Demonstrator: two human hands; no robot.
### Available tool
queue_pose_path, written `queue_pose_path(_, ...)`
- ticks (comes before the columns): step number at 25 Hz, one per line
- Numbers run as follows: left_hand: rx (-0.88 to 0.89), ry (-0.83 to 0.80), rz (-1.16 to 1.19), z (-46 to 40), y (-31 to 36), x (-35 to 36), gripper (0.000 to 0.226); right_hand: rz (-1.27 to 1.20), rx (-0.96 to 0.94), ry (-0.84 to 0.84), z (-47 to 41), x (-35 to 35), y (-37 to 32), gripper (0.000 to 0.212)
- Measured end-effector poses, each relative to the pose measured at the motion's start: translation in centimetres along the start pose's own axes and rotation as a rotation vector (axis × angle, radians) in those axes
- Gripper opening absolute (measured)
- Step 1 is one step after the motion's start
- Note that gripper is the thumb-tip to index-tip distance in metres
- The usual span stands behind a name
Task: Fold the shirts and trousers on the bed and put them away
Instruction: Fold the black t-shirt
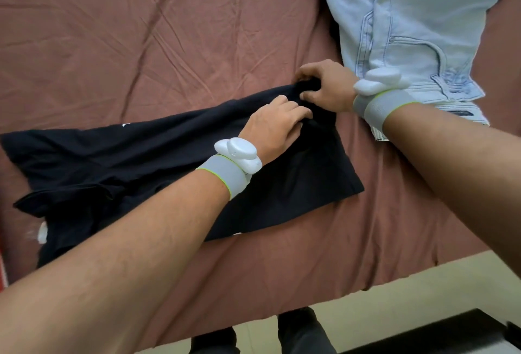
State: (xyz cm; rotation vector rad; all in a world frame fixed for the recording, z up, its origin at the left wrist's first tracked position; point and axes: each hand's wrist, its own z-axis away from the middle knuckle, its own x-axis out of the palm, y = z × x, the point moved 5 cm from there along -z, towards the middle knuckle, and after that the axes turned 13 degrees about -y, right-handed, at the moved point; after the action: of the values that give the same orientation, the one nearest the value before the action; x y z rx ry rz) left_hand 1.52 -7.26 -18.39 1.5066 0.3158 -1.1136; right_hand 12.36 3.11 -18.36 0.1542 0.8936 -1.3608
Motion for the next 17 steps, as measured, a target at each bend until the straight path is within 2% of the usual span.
queue_pose_path(3,0.011,-0.004,-0.027,0.2,-0.1,-0.2,0.030,0.027,0.069,-0.058,0.3,-0.7,1.3,0.020)
queue_pose_path(5,-0.008,-0.032,-0.012,0.3,-0.4,-0.2,0.029,-0.052,0.072,-0.066,0.8,-1.7,2.1,0.027)
queue_pose_path(7,-0.055,-0.048,0.053,0.6,-0.9,-0.5,0.026,-0.171,0.089,0.008,1.0,-2.8,2.7,0.038)
queue_pose_path(9,-0.091,-0.057,0.121,0.9,-1.6,-0.8,0.028,-0.418,0.040,0.048,0.8,-2.8,2.8,0.042)
queue_pose_path(11,-0.134,-0.086,0.190,1.0,-2.3,-1.0,0.042,-0.680,-0.058,0.020,0.7,-2.2,2.9,0.038)
queue_pose_path(13,-0.168,-0.107,0.227,1.1,-2.8,-1.0,0.063,-0.791,-0.115,0.003,0.7,-1.9,3.1,0.026)
queue_pose_path(14,-0.169,-0.115,0.221,1.0,-2.9,-1.0,0.072,-0.796,-0.134,-0.003,0.8,-1.9,3.3,0.021)
queue_pose_path(17,-0.179,-0.180,0.090,0.3,-2.6,0.1,0.089,-0.678,-0.134,0.039,0.7,-2.3,4.0,0.024)
